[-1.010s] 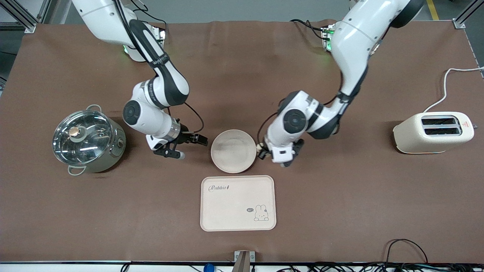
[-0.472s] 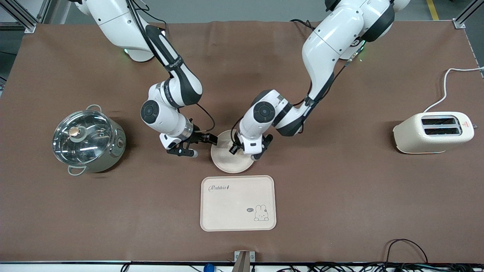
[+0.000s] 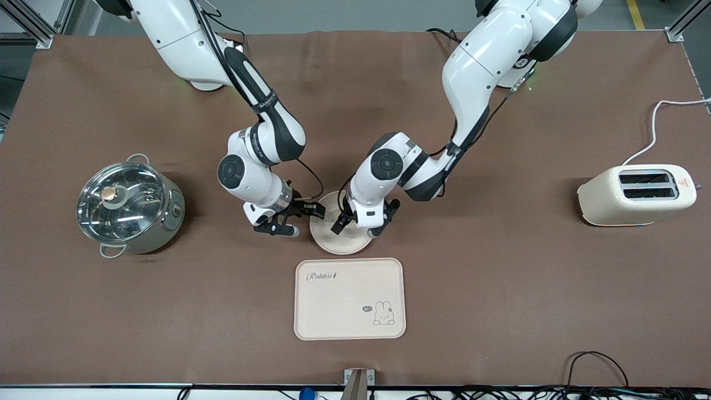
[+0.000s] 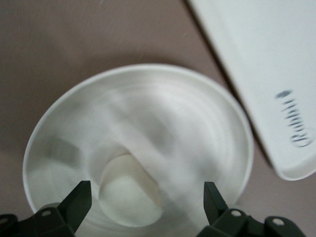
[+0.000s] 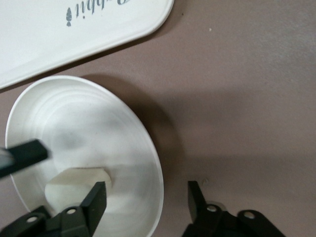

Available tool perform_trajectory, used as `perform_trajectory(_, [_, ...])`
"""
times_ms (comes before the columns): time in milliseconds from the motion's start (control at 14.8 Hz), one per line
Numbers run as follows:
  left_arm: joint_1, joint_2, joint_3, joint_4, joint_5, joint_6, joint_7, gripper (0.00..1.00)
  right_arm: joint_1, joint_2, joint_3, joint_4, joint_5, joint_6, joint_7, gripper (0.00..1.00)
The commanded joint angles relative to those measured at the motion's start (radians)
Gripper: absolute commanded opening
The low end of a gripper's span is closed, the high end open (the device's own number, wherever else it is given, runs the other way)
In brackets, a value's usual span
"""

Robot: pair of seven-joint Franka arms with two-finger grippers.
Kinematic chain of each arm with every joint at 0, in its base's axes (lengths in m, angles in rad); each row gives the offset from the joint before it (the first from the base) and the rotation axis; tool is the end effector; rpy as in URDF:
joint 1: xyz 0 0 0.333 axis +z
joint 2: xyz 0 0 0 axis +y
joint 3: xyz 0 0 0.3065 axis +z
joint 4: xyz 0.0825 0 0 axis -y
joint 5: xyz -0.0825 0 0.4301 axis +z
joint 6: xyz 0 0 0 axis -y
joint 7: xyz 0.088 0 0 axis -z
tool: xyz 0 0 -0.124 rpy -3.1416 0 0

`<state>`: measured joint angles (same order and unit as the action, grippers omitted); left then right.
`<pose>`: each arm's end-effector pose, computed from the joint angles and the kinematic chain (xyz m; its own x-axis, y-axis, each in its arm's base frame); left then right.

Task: Place bun in plate and plate on tray
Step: 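Lower the bun onto the plate while the right gripper grips the rim, then open and withdraw the left gripper while the right gripper holds the plate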

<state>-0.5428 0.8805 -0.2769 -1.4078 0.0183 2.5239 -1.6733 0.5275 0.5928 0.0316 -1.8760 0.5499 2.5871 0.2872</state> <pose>0.5651 -0.5463 0.1628 0.5762 0.7867 -0.2215 0.8150 -0.5328 0.2279 0.5734 0.3526 0.1426 0.9821 -0.1765 -0.0656 -0.1883 -0.9229 -0.3359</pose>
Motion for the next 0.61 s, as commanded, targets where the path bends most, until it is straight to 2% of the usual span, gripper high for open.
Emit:
perform_trajectory(0, [0.033, -0.104, 0.021, 0.027, 0.026, -0.135, -0.011, 1.00, 0.011, 0.033, -0.007, 0.031, 0.015, 0.027, -0.005, 0.59])
perform_trajectory(135, [0.067, -0.179, 0.053, 0.039, 0.029, -0.259, 0.015, 1.00, 0.011, 0.039, -0.009, 0.035, 0.010, 0.027, -0.009, 0.49])
perform_trajectory(269, [0.153, -0.303, 0.058, 0.035, 0.025, -0.357, 0.213, 1.00, 0.011, 0.042, -0.009, 0.038, 0.008, 0.028, -0.020, 0.37])
perform_trajectory(404, [0.205, -0.385, 0.062, 0.033, 0.029, -0.486, 0.383, 1.00, -0.003, 0.047, -0.010, 0.038, 0.010, 0.033, -0.081, 0.25])
perform_trajectory(539, [0.272, -0.457, 0.065, 0.032, 0.029, -0.549, 0.507, 1.00, -0.018, 0.050, -0.012, 0.035, 0.010, 0.033, -0.143, 0.15])
